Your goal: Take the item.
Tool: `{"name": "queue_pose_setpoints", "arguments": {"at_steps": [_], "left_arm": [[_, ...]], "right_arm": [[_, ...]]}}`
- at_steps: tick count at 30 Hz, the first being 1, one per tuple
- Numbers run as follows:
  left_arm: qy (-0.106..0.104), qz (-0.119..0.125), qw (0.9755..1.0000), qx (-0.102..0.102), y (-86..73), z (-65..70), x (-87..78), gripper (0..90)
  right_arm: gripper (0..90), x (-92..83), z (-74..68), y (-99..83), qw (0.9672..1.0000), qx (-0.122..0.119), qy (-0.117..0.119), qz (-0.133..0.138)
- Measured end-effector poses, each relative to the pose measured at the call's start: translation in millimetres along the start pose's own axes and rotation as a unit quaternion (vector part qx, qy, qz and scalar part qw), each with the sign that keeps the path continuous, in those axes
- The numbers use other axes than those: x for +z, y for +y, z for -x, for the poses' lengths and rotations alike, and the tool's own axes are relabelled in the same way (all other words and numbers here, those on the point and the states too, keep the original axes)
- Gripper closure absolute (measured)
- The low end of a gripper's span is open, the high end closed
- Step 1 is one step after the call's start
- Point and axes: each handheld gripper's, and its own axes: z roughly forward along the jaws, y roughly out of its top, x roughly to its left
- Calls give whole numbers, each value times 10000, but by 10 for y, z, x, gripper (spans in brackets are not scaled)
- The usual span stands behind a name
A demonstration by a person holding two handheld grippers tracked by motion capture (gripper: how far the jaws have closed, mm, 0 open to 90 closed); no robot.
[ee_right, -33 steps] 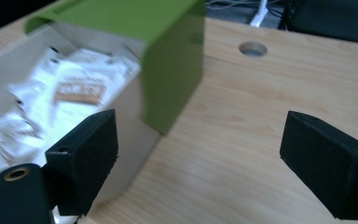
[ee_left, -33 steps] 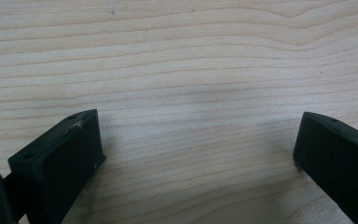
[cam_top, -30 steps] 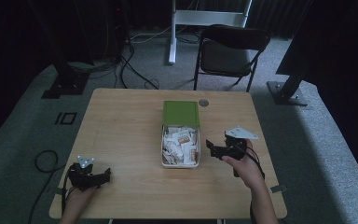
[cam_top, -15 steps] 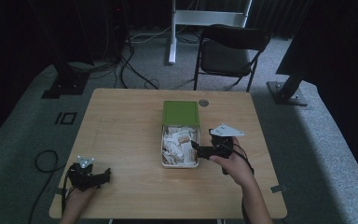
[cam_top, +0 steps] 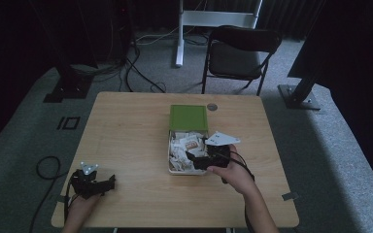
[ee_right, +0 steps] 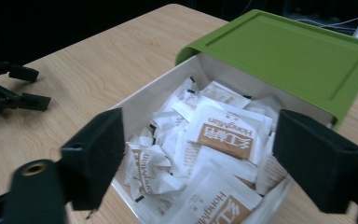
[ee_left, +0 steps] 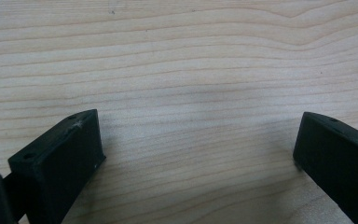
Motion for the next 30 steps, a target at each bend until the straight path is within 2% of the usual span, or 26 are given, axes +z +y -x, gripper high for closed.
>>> {"name": "queue_pose_setpoints", "arguments": {"at_steps": [6,10,12,14,17,20,22,30], "left_arm": [[-5,1,10000,-12,0,2,1,21],[-1,-6,10000,-1,0,0,0,21],[-3,5,10000,-12,-1,2,1,21],[-2,5,10000,-13,-1,2,1,21],[-2,11,10000,-20,-1,3,2,21],[-3,4,10000,-12,-1,2,1,21],[-4,4,10000,-11,-1,2,1,21],[-5,7,10000,-10,-1,2,1,21]], "right_arm": [[243,63,-60,-19,9991,-273,277,-161],[265,98,-90,-42,9987,-272,351,-262],[345,139,-124,-65,9975,-370,509,-329],[354,169,-152,-79,9965,-464,579,-387],[371,220,-198,-108,9959,-603,445,-505],[384,265,-239,-145,9937,-815,410,-655],[389,291,-254,-167,9924,-847,400,-797],[488,403,-300,-237,9915,-875,262,-931]]}}
